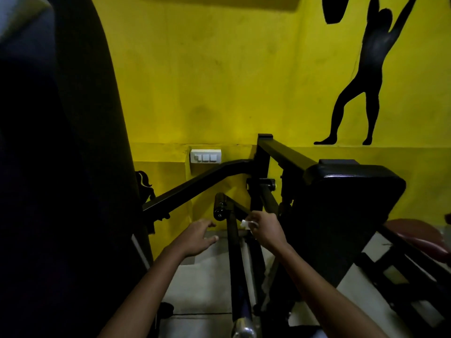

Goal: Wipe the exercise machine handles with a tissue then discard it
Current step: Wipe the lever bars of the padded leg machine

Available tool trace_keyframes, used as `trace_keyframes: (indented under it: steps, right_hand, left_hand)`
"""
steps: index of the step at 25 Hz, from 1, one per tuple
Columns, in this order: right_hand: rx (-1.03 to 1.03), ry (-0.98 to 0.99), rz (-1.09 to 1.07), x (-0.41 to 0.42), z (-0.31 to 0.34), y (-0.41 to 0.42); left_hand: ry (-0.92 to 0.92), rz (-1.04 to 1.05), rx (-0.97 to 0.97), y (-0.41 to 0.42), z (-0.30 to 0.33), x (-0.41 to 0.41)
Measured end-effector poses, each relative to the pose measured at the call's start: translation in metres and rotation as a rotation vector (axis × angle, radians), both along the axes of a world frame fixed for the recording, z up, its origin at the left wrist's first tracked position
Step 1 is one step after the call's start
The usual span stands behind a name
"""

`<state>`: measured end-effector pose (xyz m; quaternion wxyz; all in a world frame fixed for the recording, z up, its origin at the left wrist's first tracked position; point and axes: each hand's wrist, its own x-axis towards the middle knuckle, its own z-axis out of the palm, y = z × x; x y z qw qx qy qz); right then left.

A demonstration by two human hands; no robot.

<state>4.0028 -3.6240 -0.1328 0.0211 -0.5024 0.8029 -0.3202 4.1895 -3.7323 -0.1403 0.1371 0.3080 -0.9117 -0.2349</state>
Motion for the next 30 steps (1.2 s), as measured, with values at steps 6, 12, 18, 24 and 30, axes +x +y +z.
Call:
trace_keyframes:
  steps: [6, 12, 18, 24, 30]
  right_hand:
    - [0.030, 0.001, -0.029, -0.023, -0.016, -0.076]
    - [0.084, 0.123, -0.079, -0.040, -0.045, -0.135]
    - [0.247, 0.269, 0.035, -0.045, -0.076, -0.163]
    - [0.289, 0.193, 0.082, -0.052, -0.074, -0.166]
    - [0.392, 0.113, 0.095, -0.056, -0.069, -0.163]
  left_hand:
    - [-0.033, -0.120, 0.022, -0.089, -0.023, -0.050]
    - [-0.090, -0.218, -0.011, -0.152, -0.061, -0.098]
    - [-0.081, -0.281, -0.018, -0.179, -0.092, -0.114]
    - [0.011, -0.310, -0.035, -0.185, -0.104, -0.113]
    - [-0.020, -0.299, -0.055, -0.180, -0.103, -0.115]
